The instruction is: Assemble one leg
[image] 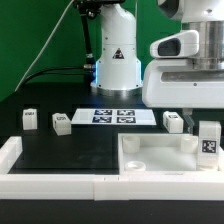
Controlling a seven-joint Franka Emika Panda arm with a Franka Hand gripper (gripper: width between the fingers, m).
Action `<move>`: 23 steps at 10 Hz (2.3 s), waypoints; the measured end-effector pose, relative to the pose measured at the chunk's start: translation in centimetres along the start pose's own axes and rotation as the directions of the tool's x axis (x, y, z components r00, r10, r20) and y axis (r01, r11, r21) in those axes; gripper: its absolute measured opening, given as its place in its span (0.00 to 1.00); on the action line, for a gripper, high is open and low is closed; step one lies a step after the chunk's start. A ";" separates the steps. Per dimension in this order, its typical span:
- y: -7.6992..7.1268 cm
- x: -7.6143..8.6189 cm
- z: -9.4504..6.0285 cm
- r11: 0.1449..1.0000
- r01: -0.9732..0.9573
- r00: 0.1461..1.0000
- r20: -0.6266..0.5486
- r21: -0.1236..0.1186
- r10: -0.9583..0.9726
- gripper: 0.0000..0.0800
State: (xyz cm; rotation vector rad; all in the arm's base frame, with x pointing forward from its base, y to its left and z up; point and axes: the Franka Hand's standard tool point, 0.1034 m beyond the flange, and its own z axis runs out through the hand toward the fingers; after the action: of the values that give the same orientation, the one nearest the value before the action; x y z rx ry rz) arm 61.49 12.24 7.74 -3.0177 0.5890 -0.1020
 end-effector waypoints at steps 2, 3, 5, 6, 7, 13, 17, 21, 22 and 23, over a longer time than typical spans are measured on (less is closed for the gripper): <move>-0.1 0.0 0.0 0.967 -0.256 0.967 -0.007 0.006 0.256 0.36; -0.1 0.0 0.1 0.905 -0.426 0.905 -0.004 0.017 0.426 0.36; -0.1 0.2 0.0 0.753 -0.658 0.753 0.010 0.036 0.658 0.36; -0.1 0.3 0.0 0.697 -0.716 0.698 0.020 0.040 0.716 0.36; -0.1 0.4 0.1 0.647 -0.761 0.649 0.035 0.047 0.760 0.36; -0.3 0.2 0.2 0.760 -0.647 0.763 0.033 0.062 0.646 0.78; -1.1 -0.4 0.3 0.977 -0.211 0.977 0.024 0.041 0.210 0.81; -0.6 0.5 0.2 0.971 0.239 0.971 0.016 0.011 -0.240 0.81; -0.5 0.6 0.2 0.930 0.367 0.930 0.014 0.006 -0.367 0.81; -0.4 0.6 0.2 0.890 0.457 0.890 0.014 0.003 -0.457 0.81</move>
Offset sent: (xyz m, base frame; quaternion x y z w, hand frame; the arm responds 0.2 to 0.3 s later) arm -0.0021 -0.0031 -0.0054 0.0059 0.0472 0.3079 0.9502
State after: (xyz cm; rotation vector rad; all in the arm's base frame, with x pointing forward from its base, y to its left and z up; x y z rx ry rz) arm 62.20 12.40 7.56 -3.0865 -0.1377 -0.1007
